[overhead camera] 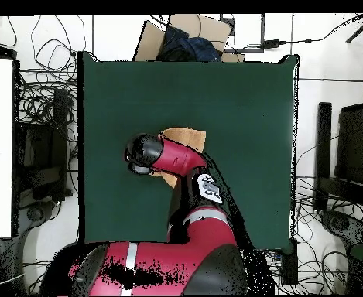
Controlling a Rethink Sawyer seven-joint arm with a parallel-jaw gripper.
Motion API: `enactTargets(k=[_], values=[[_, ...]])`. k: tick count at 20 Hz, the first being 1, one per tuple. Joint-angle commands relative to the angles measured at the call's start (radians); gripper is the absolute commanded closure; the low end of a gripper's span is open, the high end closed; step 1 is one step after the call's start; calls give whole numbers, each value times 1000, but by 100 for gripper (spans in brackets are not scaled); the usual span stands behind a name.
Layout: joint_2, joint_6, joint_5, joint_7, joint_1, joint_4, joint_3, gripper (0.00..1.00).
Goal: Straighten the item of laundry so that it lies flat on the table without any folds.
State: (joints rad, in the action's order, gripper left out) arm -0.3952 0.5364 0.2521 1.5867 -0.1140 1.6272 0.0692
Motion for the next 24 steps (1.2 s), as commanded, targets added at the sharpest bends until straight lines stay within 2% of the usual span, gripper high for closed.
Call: enactTargets(k=[1,11,19,20,24], values=[[38,-56,-18,173,29,14,21,100],[40,-50,-21,179,45,1,3,100],[72,-99,-12,148,4,24,58,100],[72,-104,-15,149,6,24,55,0],[73,-101,-11,158,10,26,49,0]])
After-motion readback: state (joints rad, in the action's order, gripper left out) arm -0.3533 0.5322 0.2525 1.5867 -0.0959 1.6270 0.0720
